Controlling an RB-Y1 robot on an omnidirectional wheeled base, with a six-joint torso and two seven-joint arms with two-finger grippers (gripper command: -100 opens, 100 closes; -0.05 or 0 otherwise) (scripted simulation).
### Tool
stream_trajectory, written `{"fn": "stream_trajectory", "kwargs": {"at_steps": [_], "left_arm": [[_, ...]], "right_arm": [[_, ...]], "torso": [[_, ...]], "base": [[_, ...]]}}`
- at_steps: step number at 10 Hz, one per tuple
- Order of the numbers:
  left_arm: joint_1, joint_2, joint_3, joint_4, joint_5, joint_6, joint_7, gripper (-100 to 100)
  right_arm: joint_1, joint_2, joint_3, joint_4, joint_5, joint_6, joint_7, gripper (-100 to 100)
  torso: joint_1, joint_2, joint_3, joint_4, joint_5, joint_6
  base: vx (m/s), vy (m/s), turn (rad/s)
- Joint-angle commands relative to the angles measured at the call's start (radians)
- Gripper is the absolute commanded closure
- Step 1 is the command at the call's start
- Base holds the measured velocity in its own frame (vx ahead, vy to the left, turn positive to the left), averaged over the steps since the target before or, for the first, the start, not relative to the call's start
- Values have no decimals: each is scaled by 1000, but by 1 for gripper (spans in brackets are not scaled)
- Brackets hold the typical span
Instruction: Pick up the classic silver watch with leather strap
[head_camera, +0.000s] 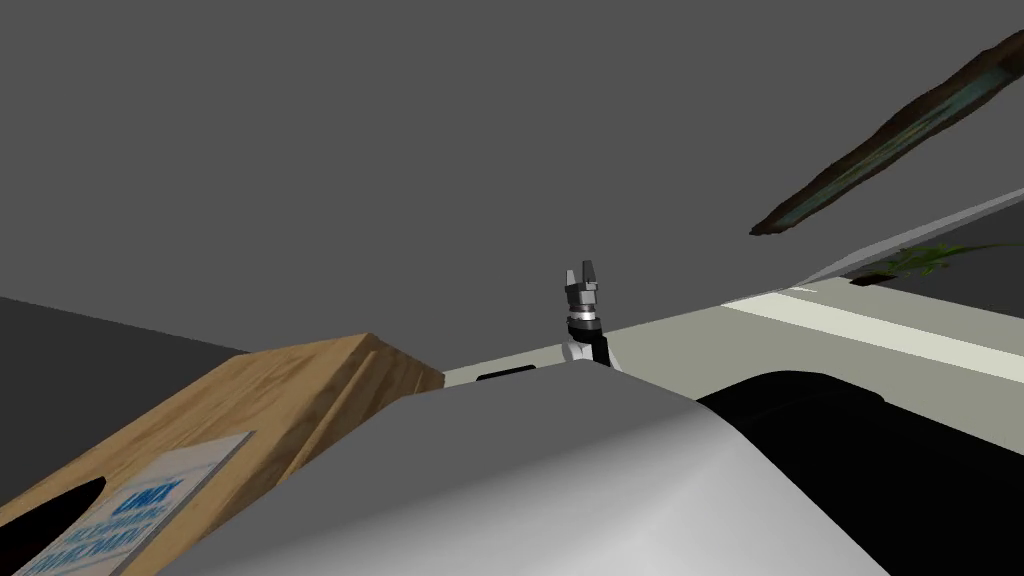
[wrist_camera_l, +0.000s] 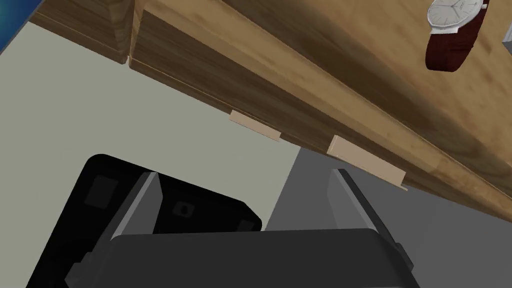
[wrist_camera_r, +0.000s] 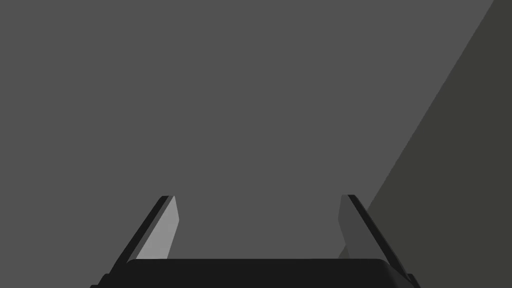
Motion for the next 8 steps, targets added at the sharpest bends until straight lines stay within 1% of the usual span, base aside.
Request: {"fn": "stream_trajectory", "kwargs": {"at_steps": [1,2,3,4,5,6,7,8], "left_arm": [[42,4,6,6,-50,-34,-29,-100],[42,4,6,6,-64,-34,-29,-100],[67,6,14,21,-103,-68,-59,-100],[88,8,21,37,-137,-94,-83,-100],[88,8,21,37,-144,-100,-86,-100],[106,9,27,53,-170,-129,-108,-100],[106,9,27,53,-176,-129,-108,-100],[121,9,32,68,-204,-155,-127,-100]], "right_arm": [[0,0,0,0,0,0,0,0],[0,0,0,0,0,0,0,0],[0,0,0,0,0,0,0,0],[0,0,0,0,0,0,0,0],[0,0,0,0,0,0,0,0],[0,0,0,0,0,0,0,0],[0,0,0,0,0,0,0,0],[0,0,0,0,0,0,0,0]], "torso": [[0,0,0,0,0,0],[1,-1,0,0,0,1],[0,0,0,0,0,0],[1,0,0,0,0,1],[4,-2,-1,0,1,0],[3,-2,-1,0,1,-1],[1,-1,-1,0,0,0],[0,0,0,0,0,-1]], "base": [[88,73,-350],[74,75,-184],[76,74,-330],[117,129,-441],[91,116,-161],[80,90,-257],[51,73,-124],[52,63,-206]]}}
